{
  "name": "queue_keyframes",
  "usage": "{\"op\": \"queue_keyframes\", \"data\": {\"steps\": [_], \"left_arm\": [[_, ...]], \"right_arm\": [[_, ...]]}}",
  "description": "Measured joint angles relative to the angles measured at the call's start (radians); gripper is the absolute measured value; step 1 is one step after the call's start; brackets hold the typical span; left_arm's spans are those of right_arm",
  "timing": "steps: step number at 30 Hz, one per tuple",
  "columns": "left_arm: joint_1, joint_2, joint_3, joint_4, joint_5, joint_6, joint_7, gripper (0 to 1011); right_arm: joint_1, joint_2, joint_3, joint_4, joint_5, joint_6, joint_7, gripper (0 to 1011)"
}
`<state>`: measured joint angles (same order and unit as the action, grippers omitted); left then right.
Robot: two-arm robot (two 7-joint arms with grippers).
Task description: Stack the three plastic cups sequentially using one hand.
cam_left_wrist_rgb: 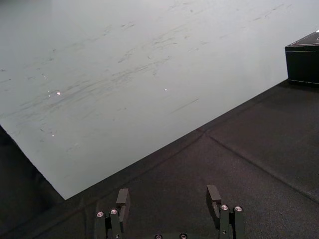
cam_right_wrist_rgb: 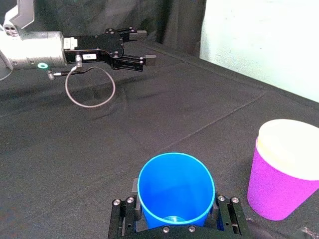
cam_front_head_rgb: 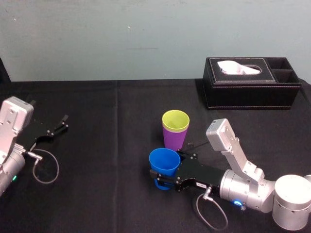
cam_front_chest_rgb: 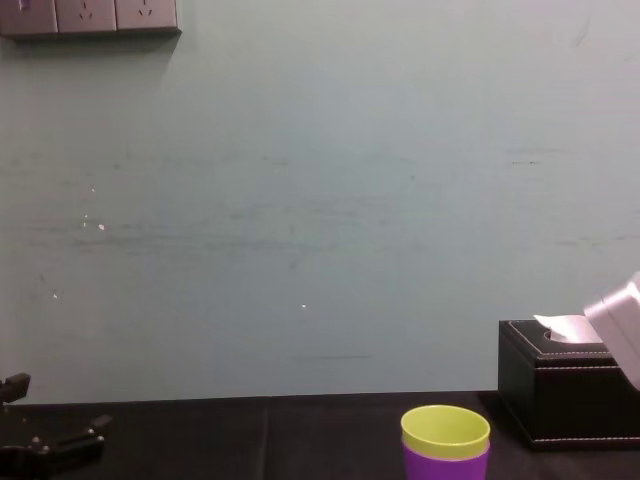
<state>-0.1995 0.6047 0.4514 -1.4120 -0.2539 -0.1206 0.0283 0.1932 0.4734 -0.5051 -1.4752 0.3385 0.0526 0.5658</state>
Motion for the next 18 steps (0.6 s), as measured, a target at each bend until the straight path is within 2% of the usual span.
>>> {"op": "queue_keyframes", "data": {"steps": [10, 18], "left_arm": [[0.000, 0.000, 0.000, 0.000, 0.000, 0.000, 0.000, 1010], [0.000, 0.000, 0.000, 0.000, 0.000, 0.000, 0.000, 1010]], "right_arm": [[-0.009, 0.005, 0.007, -0.015, 0.001, 0.006, -0.014, 746], [-0.072, 0.045, 0.068, -0.148, 0.045, 0.056, -0.075, 744]]}}
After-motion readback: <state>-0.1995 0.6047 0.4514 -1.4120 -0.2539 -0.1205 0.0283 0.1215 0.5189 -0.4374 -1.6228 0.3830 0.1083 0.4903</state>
